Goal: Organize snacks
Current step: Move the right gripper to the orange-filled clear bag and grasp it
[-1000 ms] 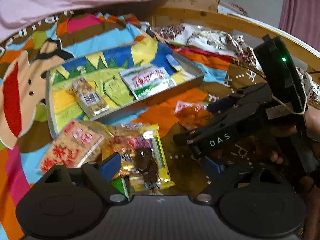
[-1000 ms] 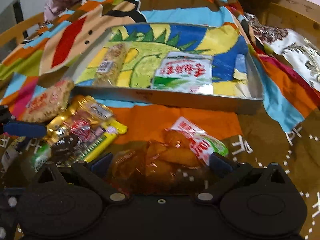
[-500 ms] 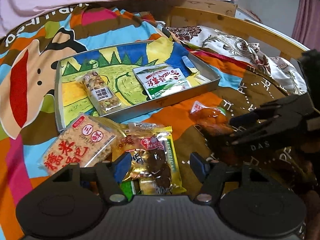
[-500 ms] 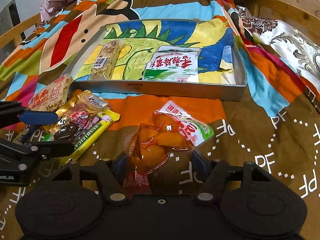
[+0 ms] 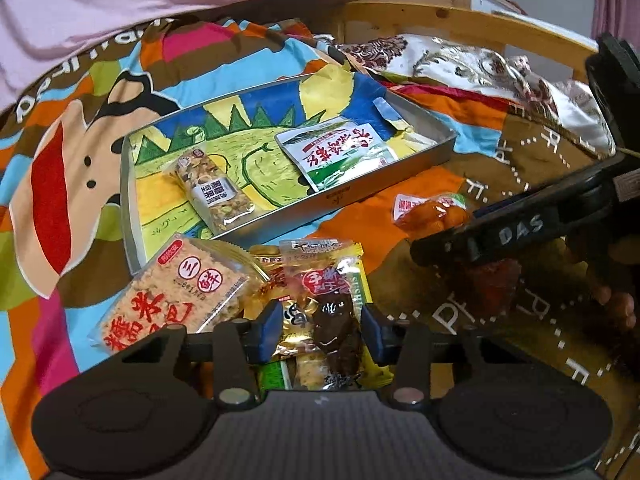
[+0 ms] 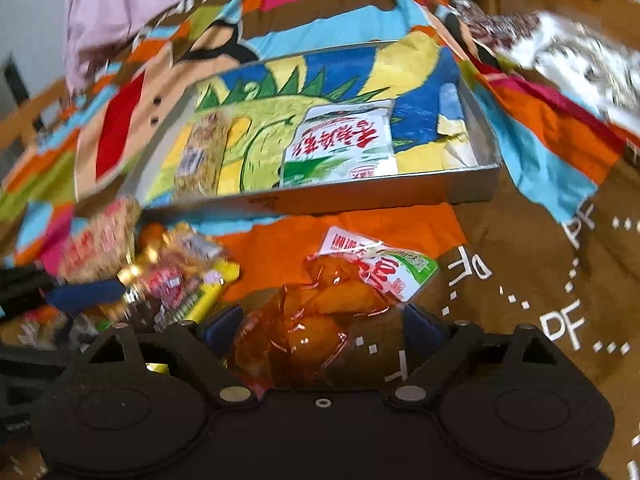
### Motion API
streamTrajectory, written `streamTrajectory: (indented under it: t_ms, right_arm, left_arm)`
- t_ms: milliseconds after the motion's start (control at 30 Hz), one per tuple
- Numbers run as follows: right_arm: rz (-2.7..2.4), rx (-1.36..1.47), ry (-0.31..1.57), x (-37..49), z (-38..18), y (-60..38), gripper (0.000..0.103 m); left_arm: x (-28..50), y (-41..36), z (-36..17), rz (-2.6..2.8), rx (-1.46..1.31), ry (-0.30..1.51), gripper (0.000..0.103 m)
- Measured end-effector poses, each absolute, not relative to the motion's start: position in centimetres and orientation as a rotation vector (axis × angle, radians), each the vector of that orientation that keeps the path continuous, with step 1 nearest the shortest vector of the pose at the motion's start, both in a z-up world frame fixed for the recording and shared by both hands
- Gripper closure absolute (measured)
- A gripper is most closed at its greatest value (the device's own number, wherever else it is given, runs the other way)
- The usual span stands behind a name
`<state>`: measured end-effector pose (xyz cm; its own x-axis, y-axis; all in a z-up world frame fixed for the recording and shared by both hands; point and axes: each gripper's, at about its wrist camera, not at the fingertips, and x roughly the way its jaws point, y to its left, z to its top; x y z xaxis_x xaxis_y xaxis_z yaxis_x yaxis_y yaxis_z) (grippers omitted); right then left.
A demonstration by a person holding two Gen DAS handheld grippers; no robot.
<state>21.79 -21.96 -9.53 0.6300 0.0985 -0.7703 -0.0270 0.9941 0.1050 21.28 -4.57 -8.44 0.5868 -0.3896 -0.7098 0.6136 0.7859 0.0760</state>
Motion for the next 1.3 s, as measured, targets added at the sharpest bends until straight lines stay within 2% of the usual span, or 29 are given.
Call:
streamTrajectory:
  t_ms: [200,300,333,367,500,667,733,833,933,1033,1167,1233,1300]
  right_arm:
    - [0.067,0.054,0.887,21.4,-9.4,-22.0,0.033]
    - [0.074,0.048,0.894,20.9,-9.1,-22.2,0.047]
    - [0.09,0.06,0.897,20.7,-8.9,-22.3,0.059]
    - [0.104,0.066,0.9,20.4,-8.7,-22.3,0.06]
    - [0.109,0.009,0.893,20.0,-8.3,-21.8,0.06]
    - [0.094,0.042,0.902,20.1,-8.3,-22.6,0.053]
    - [0.088,0.063,0.91,20.0,-8.3,-23.1,0.045]
    - [0.076,0.127,0.907,20.0,-8.5,-24.1,0.036]
    - [0.081,0.211,0.895,20.4,-8.5,-24.6,0.023]
    - [0.074,0.219,0.886,21.3,-9.0,-24.3,0.015]
    - [0.063,0.094,0.875,21.8,-9.8,-22.6,0.016]
    - [0.054,0.018,0.875,21.7,-9.9,-21.9,0.028]
    - [0.049,0.0,0.874,21.5,-9.9,-21.8,0.036]
  left_arm:
    - [20.5,-4.9,-8.5,-0.613,0.371,0.724,0.057]
    - [20.3,-4.8,-8.4,-0.625,0.356,0.732,0.057]
    - [20.3,-4.8,-8.3,-0.629,0.35,0.735,0.057]
    - [20.2,-4.8,-8.3,-0.634,0.343,0.738,0.057]
    - [20.4,-4.8,-8.2,-0.628,0.323,0.738,0.056]
    - [21.2,-4.8,-8.3,-0.629,0.275,0.739,0.035]
    - [21.5,-5.2,-8.5,-0.64,0.275,0.736,0.03]
    - [21.5,-6.0,-9.0,-0.623,0.33,0.724,0.032]
    - [21.3,-6.3,-9.1,-0.604,0.385,0.708,0.043]
    - [21.2,-6.2,-9.1,-0.589,0.41,0.701,0.051]
    - [21.0,-6.2,-9.0,-0.585,0.42,0.698,0.054]
    - [20.9,-6.2,-9.1,-0.584,0.43,0.693,0.054]
    - [20.7,-6.2,-9.1,-0.584,0.433,0.691,0.054]
